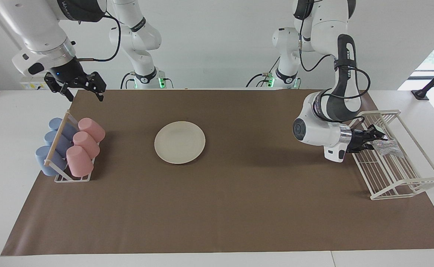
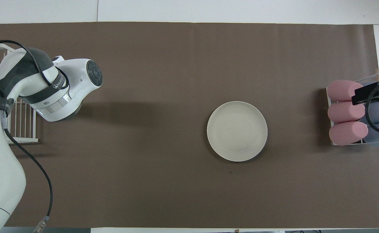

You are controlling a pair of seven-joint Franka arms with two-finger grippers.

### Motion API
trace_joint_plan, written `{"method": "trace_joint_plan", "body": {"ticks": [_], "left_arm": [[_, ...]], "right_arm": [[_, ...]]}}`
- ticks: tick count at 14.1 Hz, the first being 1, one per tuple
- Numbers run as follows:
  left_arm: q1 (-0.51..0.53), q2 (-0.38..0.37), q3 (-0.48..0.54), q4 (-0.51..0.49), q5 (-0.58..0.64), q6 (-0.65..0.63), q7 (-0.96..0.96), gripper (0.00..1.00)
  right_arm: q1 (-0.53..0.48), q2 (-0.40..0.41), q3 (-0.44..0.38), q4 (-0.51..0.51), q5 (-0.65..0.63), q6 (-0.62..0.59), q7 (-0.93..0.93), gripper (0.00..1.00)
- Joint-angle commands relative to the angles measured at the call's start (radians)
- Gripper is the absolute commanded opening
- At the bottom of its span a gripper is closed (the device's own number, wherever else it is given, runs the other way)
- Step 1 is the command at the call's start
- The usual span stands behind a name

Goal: Wipe plate with sponge

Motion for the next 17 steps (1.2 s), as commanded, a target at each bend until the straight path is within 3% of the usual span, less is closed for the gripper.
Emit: {"method": "trace_joint_plan", "body": {"ticks": [1, 4, 6, 10, 14, 17], "left_arm": [[0.011, -0.009, -0.005, -0.007, -0.011, 0.019, -0.014, 1.00], [0.011, -0.010, -0.006, -0.004, -0.016, 0.019, -0.023, 1.00], [0.014, -0.022, -0.006, 0.021, -0.089, 0.045, -0.017, 1.00], [0.077, -0.134, -0.008, 0.087, -0.395, 0.096, 0.133, 1.00], [0.127, -0.255, 0.000, 0.134, -0.672, 0.048, 0.270, 1.00], [0.204, -0.380, 0.001, 0.126, -0.877, -0.028, 0.490, 1.00]], "right_arm": [[-0.002, -0.015, -0.002, -0.021, 0.013, 0.010, -0.025, 1.00], [-0.002, -0.015, -0.002, -0.021, 0.013, 0.009, -0.025, 1.00], [-0.002, -0.015, -0.002, -0.021, 0.013, 0.009, -0.025, 1.00], [-0.002, -0.015, -0.002, -0.021, 0.013, 0.009, -0.022, 1.00], [0.000, -0.015, -0.002, -0.021, 0.013, 0.009, -0.023, 1.00], [0.001, -0.015, -0.002, -0.021, 0.013, 0.009, -0.023, 1.00]]}}
